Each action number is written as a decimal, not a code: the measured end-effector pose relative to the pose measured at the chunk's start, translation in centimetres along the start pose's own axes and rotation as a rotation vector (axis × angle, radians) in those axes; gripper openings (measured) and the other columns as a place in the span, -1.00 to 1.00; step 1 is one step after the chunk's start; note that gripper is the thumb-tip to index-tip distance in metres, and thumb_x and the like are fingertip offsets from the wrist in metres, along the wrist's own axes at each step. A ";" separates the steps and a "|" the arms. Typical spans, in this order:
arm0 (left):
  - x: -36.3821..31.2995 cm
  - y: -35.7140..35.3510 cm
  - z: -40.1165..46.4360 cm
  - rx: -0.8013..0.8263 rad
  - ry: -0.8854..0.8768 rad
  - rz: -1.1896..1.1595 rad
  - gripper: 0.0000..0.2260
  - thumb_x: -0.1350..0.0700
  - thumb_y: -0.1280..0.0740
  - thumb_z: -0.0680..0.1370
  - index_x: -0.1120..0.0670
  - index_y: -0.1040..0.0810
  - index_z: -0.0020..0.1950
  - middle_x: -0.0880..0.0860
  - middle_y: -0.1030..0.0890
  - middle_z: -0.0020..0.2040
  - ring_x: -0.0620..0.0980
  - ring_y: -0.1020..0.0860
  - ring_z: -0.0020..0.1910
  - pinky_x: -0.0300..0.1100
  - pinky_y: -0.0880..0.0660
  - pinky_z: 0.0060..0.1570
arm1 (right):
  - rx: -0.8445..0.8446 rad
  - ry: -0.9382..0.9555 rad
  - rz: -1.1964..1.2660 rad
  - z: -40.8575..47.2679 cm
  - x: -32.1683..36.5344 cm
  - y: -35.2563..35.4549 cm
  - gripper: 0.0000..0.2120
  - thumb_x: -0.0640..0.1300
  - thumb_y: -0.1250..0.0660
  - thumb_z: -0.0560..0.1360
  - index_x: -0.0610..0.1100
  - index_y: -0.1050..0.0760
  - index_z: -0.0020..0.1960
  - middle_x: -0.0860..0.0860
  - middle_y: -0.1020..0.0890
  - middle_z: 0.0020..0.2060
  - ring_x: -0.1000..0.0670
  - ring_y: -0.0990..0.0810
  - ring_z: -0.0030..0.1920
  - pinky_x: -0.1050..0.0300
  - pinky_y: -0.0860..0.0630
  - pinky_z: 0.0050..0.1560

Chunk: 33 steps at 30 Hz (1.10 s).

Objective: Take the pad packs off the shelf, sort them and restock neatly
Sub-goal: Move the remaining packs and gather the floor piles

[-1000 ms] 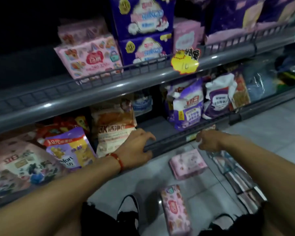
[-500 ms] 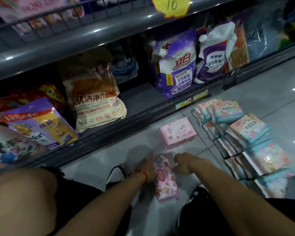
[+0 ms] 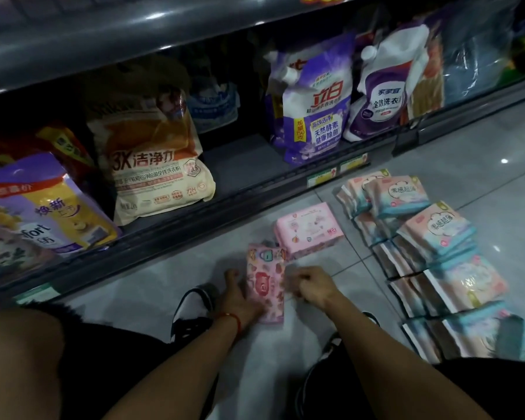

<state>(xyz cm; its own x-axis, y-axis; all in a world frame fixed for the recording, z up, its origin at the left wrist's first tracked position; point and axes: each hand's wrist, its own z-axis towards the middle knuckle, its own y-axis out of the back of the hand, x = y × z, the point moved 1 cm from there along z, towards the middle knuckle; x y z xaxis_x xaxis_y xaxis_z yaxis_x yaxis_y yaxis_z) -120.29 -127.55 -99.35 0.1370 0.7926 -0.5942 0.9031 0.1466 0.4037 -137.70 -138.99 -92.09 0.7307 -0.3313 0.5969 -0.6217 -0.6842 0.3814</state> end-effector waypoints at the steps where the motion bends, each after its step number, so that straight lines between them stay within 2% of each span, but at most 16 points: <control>1: 0.6 0.3 1.0 -0.019 0.011 0.038 -0.03 -0.17 -0.56 0.01 -0.27 -0.12 0.31 0.02 -0.67 0.15 0.07 -0.66 0.04 0.03 -0.60 0.12 | -0.109 0.072 -0.204 1.2 0.3 0.7 -0.84 -0.21 -0.33 0.54 -0.01 -0.66 -0.01 -0.11 -0.73 0.04 -0.15 -0.69 0.06 0.02 -0.60 0.08; 2: -0.5 0.8 0.5 -0.035 0.017 0.095 0.01 -0.18 -0.56 0.03 -0.18 -0.15 0.40 0.07 -0.65 0.18 0.10 -0.63 0.09 0.00 -0.56 0.16 | -0.206 0.123 -0.333 2.5 0.7 1.6 -0.81 -0.20 -0.35 0.54 -0.04 -0.64 0.11 -0.14 -0.69 0.13 -0.20 -0.65 0.15 -0.01 -0.58 0.15; 4: -0.6 0.4 1.0 -0.014 0.012 0.186 0.01 -0.11 -0.61 0.14 -0.08 -0.20 0.49 0.14 -0.55 0.29 0.17 -0.55 0.25 0.04 -0.49 0.28 | -0.307 0.194 -0.492 5.2 1.5 3.3 -0.51 -0.19 -0.41 0.51 -0.05 -0.46 0.43 -0.16 -0.48 0.43 -0.23 -0.48 0.39 -0.10 -0.47 0.34; 6: -0.5 -0.7 0.9 0.028 0.016 0.082 -0.05 -0.17 -0.60 0.14 -0.23 -0.19 0.41 0.03 -0.58 0.26 0.14 -0.57 0.26 0.06 -0.49 0.31 | -0.283 0.223 -0.720 7.6 2.1 4.9 -0.18 -0.11 -0.48 0.49 0.02 -0.13 0.63 -0.11 -0.08 0.64 -0.21 -0.11 0.61 -0.23 -0.21 0.54; 8: -0.8 -1.5 1.0 0.029 0.048 -0.002 -0.01 -0.31 -0.51 0.07 -0.15 -0.21 0.43 -0.03 -0.62 0.22 0.10 -0.60 0.22 0.02 -0.52 0.28 | -0.204 0.205 -0.902 9.9 2.0 5.8 0.02 0.03 -0.50 0.49 0.09 0.16 0.67 -0.03 0.24 0.65 -0.19 0.24 0.64 -0.33 0.06 0.58; 10: -1.3 -1.9 1.3 0.013 0.094 -0.004 0.14 -0.45 -0.40 0.04 0.05 -0.17 0.49 -0.01 -0.58 0.29 0.11 -0.58 0.25 0.02 -0.52 0.27 | -0.108 0.190 -0.947 11.4 1.8 6.0 0.09 0.08 -0.51 0.48 0.13 0.26 0.66 0.03 0.31 0.64 -0.18 0.32 0.62 -0.45 0.10 0.52; 12: -2.2 -2.1 1.6 -0.012 0.127 -0.002 0.18 -0.49 -0.39 0.07 0.03 -0.08 0.54 -0.01 -0.52 0.35 0.15 -0.57 0.24 0.10 -0.57 0.20 | -0.105 0.166 -0.897 11.9 1.7 5.8 0.06 0.02 -0.51 0.49 0.18 0.22 0.65 0.07 0.25 0.65 -0.14 0.27 0.64 -0.52 -0.02 0.49; 14: -2.7 -2.4 1.9 0.007 0.155 -0.013 0.04 -0.36 -0.48 0.26 -0.02 -0.02 0.55 0.02 -0.49 0.36 0.17 -0.57 0.20 0.10 -0.64 0.04 | -0.155 0.158 -0.857 12.1 1.1 5.4 -0.06 -0.03 -0.48 0.53 0.20 0.10 0.65 0.09 0.12 0.66 -0.14 0.17 0.64 -0.47 -0.13 0.49; 17: -2.9 -2.9 2.4 0.015 0.157 -0.102 -0.20 0.05 -0.51 0.51 0.00 -0.06 0.58 0.07 -0.47 0.38 0.10 -0.52 0.13 -0.30 -0.57 -0.41 | -0.139 0.226 -0.809 11.9 0.9 7.4 -0.18 0.05 -0.50 0.50 0.21 -0.13 0.62 0.09 -0.16 0.63 -0.18 -0.11 0.57 -0.25 -0.26 0.50; 19: -2.6 -2.5 2.6 -0.017 0.079 -0.145 -0.27 0.14 -0.51 0.48 0.00 -0.19 0.53 0.06 -0.50 0.39 0.08 -0.52 0.21 -0.27 -0.60 -0.18 | 0.017 0.258 -0.857 11.3 1.7 10.0 -0.29 0.13 -0.45 0.53 0.12 -0.25 0.60 0.00 -0.36 0.55 -0.15 -0.33 0.49 -0.09 -0.31 0.48; 21: -2.2 -1.8 2.3 -0.023 0.015 -0.135 -0.31 0.18 -0.48 0.48 -0.01 -0.23 0.53 0.05 -0.50 0.41 0.08 -0.52 0.30 -0.09 -0.51 0.27 | 0.206 0.086 -0.716 10.4 1.6 12.2 -0.47 0.18 -0.37 0.57 -0.03 -0.48 0.46 -0.10 -0.57 0.36 -0.16 -0.57 0.30 -0.09 -0.48 0.35; 22: -2.2 -1.3 2.0 -0.026 -0.006 -0.100 -0.32 0.20 -0.45 0.50 -0.02 -0.23 0.54 0.05 -0.51 0.40 0.09 -0.52 0.32 -0.02 -0.47 0.35 | 0.230 -0.001 -0.601 9.8 0.7 12.6 -0.53 0.21 -0.36 0.58 -0.09 -0.58 0.32 -0.13 -0.65 0.20 -0.16 -0.65 0.15 -0.08 -0.59 0.20; 24: -2.2 -0.7 1.4 -0.070 -0.068 0.038 -0.35 0.23 -0.39 0.51 -0.06 -0.25 0.55 0.07 -0.55 0.35 0.14 -0.56 0.27 0.06 -0.51 0.30 | 0.177 -0.079 -0.446 8.6 -2.5 12.2 -0.58 0.23 -0.37 0.56 -0.14 -0.66 0.08 -0.13 -0.70 -0.02 -0.17 -0.71 -0.02 -0.04 -0.67 -0.02; 26: -2.1 -0.3 1.0 -0.133 -0.159 0.233 -0.32 0.22 -0.35 0.48 -0.13 -0.23 0.55 0.11 -0.55 0.32 0.19 -0.57 0.21 0.06 -0.54 0.21 | 0.103 -0.069 -0.440 7.9 -5.8 10.6 -0.67 0.16 -0.38 0.58 -0.11 -0.67 -0.04 -0.13 -0.71 -0.04 -0.17 -0.71 0.01 0.01 -0.63 0.00; 30: -2.2 0.4 0.4 -0.161 -0.274 0.576 -0.20 0.05 -0.42 0.47 -0.17 -0.10 0.63 0.16 -0.40 0.44 0.28 -0.42 0.35 0.09 -0.39 0.34 | -0.002 -0.062 -0.416 6.7 -7.5 7.2 -0.51 0.20 -0.24 0.64 -0.21 -0.64 0.19 -0.24 -0.67 0.17 -0.22 -0.63 0.19 0.08 -0.48 0.12; 33: -3.3 0.9 0.0 -0.162 -0.249 0.598 -0.12 -0.04 -0.52 0.40 -0.07 -0.14 0.62 0.18 -0.31 0.51 0.29 -0.33 0.42 0.11 -0.32 0.40 | 0.177 -0.097 -0.130 5.1 -6.4 6.4 -0.20 0.50 -0.38 0.36 -0.12 -0.54 0.30 -0.06 -0.73 0.07 -0.12 -0.72 0.05 -0.02 -0.59 0.20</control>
<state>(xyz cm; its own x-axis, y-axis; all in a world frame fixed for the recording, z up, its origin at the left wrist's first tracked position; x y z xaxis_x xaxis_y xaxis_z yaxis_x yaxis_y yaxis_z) -119.91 -130.05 -96.99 0.7025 0.6075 -0.3707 0.5725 -0.1730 0.8014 -144.97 -144.54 -97.06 0.8305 -0.2880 0.4769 -0.4676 -0.8256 0.3158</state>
